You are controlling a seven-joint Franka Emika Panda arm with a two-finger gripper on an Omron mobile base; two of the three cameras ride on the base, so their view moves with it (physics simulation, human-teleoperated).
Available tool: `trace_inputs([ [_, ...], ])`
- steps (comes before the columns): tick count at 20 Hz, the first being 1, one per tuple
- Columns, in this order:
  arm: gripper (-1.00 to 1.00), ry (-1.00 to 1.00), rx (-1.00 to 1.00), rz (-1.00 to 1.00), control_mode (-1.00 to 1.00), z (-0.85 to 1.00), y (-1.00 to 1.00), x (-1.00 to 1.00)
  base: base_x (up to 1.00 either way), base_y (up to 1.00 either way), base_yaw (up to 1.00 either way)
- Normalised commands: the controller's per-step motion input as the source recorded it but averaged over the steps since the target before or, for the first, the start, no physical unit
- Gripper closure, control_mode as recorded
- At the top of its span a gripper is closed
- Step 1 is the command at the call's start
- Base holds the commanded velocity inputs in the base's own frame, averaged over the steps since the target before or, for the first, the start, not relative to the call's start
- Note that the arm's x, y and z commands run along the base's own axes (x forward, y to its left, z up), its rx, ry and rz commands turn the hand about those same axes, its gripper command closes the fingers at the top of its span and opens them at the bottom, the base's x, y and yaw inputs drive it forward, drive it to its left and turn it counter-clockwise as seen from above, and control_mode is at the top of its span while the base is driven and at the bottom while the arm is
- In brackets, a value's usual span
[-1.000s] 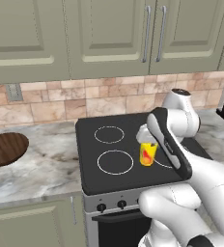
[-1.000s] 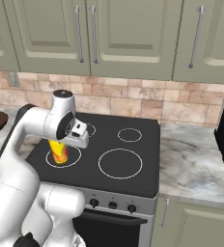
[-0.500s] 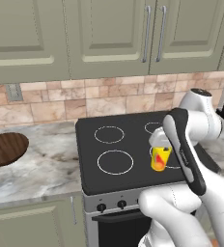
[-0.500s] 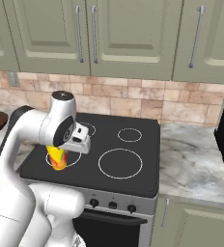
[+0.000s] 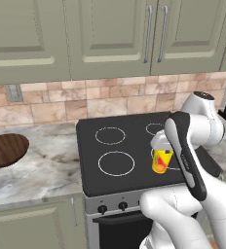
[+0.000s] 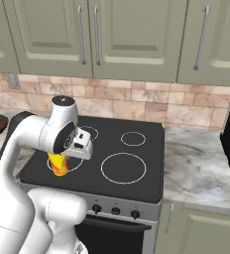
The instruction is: Pick the cup and bowl from the counter and place them on the counter next to the sink.
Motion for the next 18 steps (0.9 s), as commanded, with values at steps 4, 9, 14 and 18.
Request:
trace_inputs([
  [4,1.0,0.0,0.0,0.0,1.0,0.0,0.0,0.0,0.0,0.0,0.0],
  [9,1.0,0.0,0.0,0.0,1.0,0.0,0.0,0.0,-0.54,0.0,0.0],
  [14,1.0,0.0,0.0,0.0,1.0,0.0,0.0,0.0,-1.0,-0.13,-0.08],
  [18,1.0,0.0,0.0,0.0,1.0,0.0,0.0,0.0,-0.31,0.03,-0.43],
])
